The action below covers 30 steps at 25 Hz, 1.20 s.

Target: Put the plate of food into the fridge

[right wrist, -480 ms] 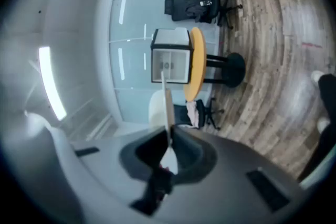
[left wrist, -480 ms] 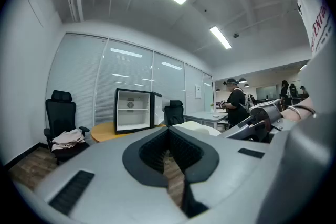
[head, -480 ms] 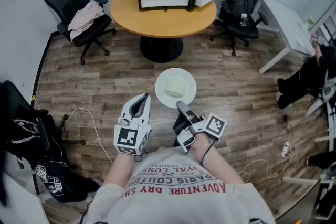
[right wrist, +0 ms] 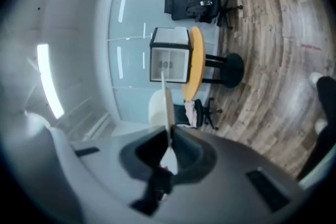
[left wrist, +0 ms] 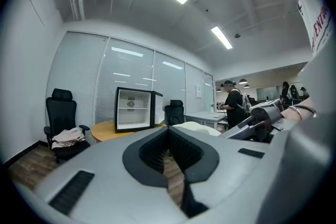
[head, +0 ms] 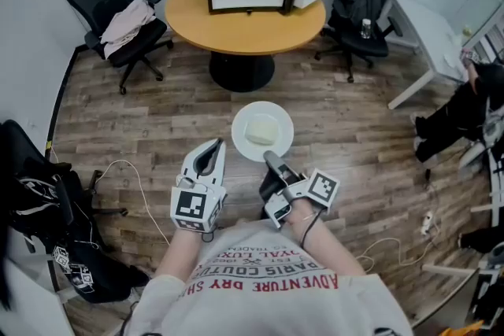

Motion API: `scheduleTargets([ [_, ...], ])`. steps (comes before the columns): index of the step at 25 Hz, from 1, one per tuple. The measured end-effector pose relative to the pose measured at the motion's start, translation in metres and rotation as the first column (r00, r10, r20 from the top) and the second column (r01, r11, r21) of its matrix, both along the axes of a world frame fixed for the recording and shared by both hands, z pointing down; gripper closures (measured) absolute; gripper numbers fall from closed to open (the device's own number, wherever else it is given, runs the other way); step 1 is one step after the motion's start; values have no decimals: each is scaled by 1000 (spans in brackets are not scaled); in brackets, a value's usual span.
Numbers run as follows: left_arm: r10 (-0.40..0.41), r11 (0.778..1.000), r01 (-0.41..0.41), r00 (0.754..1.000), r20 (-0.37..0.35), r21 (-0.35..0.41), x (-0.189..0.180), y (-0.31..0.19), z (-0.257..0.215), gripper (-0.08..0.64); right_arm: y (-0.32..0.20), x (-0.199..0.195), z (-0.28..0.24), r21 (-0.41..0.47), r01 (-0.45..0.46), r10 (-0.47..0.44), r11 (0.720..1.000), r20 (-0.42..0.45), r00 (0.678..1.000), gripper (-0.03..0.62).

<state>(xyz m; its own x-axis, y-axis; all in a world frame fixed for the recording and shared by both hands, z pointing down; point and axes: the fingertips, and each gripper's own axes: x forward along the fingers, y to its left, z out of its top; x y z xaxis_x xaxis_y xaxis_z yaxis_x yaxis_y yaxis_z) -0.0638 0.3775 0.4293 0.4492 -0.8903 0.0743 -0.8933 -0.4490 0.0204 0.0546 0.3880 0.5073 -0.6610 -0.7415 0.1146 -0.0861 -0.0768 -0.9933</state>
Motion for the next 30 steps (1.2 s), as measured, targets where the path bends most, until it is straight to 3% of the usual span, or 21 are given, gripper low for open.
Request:
scheduleTargets([
  [7,0,1000,0,1000,-1,-16,-2,2,3,534,-4,-1,1,6,10,-10,1000,-7,1000,554],
  [14,-58,998,58,998,15,-23,-12,-25,12,534,-31,-10,16,-17,75,-75,997,-12,997,554],
  [23,-144,989,146,989,32,-39,-4,-102,19,534,-121,-1,23,-27,153,-153,988,2,988,554],
  [30,-189,982,189,982,23,-10,37,-193,8,534,-214,28,9,9,223,-223,975,-6,975,554],
])
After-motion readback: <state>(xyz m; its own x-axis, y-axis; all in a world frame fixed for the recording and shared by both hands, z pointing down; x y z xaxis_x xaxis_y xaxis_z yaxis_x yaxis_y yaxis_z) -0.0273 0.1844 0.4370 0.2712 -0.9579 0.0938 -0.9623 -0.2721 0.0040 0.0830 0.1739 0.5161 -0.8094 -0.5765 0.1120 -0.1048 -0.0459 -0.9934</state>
